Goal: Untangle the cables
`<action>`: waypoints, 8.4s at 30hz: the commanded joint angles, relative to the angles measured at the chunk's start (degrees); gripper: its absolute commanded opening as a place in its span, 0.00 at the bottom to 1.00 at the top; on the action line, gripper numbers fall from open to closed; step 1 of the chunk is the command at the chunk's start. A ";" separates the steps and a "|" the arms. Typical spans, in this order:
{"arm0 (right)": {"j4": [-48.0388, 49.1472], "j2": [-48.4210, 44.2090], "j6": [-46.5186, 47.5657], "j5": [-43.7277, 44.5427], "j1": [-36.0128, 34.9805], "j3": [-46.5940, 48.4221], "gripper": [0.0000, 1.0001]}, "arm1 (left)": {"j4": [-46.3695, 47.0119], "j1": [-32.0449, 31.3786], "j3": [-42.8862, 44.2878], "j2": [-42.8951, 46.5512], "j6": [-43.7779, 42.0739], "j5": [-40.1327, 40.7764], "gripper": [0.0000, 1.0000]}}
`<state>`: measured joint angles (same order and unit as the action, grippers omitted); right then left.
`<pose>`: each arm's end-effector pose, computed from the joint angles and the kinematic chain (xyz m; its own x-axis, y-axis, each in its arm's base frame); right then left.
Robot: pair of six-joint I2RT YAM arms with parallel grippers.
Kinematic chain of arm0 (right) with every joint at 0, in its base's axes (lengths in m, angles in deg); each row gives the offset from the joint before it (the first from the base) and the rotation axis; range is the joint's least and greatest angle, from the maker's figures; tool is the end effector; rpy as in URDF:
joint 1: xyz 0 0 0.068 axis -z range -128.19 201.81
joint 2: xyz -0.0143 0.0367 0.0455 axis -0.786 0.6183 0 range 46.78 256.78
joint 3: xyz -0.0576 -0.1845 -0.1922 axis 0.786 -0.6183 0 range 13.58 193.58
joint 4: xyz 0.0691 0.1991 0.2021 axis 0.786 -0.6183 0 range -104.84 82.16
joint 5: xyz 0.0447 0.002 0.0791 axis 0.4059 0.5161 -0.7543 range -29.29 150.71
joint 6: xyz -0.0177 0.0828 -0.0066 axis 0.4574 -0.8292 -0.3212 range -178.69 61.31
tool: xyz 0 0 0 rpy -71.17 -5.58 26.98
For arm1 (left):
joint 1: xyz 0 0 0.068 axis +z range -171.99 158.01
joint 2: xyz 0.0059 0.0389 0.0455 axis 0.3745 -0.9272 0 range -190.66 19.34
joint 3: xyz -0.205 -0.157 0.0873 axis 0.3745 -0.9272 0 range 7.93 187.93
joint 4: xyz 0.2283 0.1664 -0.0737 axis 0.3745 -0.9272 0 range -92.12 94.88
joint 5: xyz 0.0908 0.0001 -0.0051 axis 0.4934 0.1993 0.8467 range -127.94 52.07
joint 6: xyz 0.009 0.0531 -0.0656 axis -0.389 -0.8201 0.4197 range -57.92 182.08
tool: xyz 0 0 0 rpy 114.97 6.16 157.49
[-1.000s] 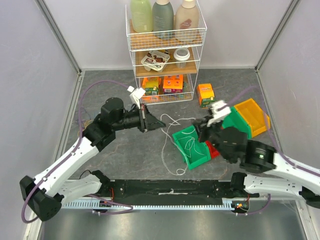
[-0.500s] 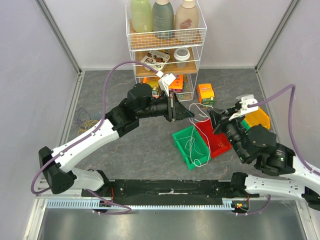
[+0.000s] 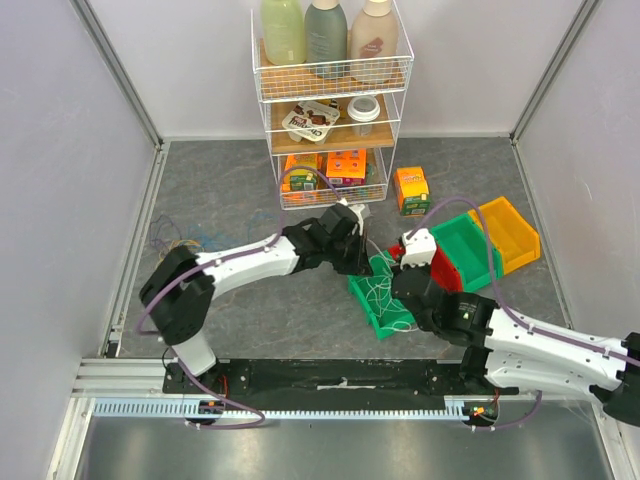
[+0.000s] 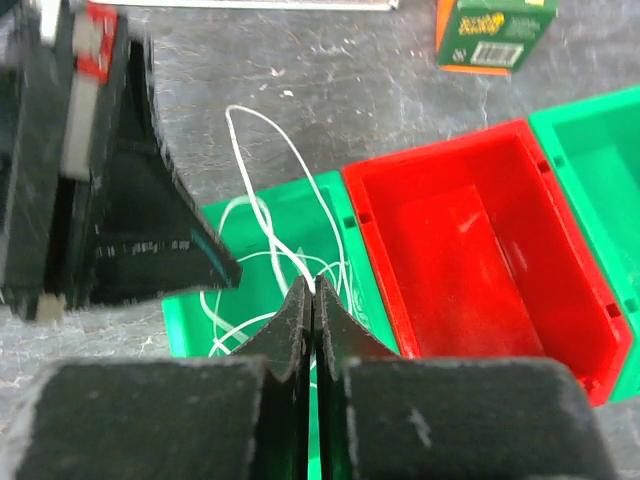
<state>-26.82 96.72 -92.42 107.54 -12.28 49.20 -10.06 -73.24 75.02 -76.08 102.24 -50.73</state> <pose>0.1531 0.1906 0.2362 -0.3935 0.0598 -0.9174 -0.1570 0.9788 0.1311 0.2527 -0.3413 0.1967 -0.8835 0.0961 -0.4586 0.3817 0.7151 -0.5856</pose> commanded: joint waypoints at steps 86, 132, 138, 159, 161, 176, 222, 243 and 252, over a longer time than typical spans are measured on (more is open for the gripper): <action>-4.03 5.19 -2.65 -31.45 17.87 -1.08 0.53 | -6.33 -2.81 3.13 -7.94 -5.97 9.11 0.02; -4.48 -9.50 -2.82 -38.04 17.95 -2.66 0.73 | -12.32 43.57 -18.05 29.34 10.26 10.45 0.69; -8.08 -13.10 -3.88 -37.87 17.87 -2.22 0.73 | -5.54 51.15 -17.26 13.80 20.38 1.38 0.66; -10.28 -12.84 -4.41 -36.11 17.87 0.24 0.72 | -0.61 55.20 -15.58 14.17 17.94 4.26 0.01; -10.11 -12.67 -4.15 -36.11 17.87 0.33 0.72 | -2.89 55.20 -15.50 24.43 16.01 5.41 0.02; -7.21 -6.34 0.25 -35.49 17.87 4.81 0.73 | -1.96 55.11 2.52 47.69 2.89 -29.62 0.02; 12.06 8.70 3.15 -39.63 1.61 9.21 0.76 | -24.00 28.81 -21.13 41.74 6.51 13.24 0.73; 13.71 4.83 5.44 -40.41 1.61 5.79 0.80 | -9.94 78.75 -27.45 27.76 7.29 -15.33 0.75; 12.39 -0.89 5.35 -37.34 1.69 2.01 0.81 | 4.82 77.00 -29.91 15.79 13.62 -14.72 0.58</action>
<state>-16.05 97.88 -87.20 68.39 -10.34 52.46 -14.02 5.14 46.15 -58.75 112.56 -66.14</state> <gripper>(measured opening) 0.810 0.578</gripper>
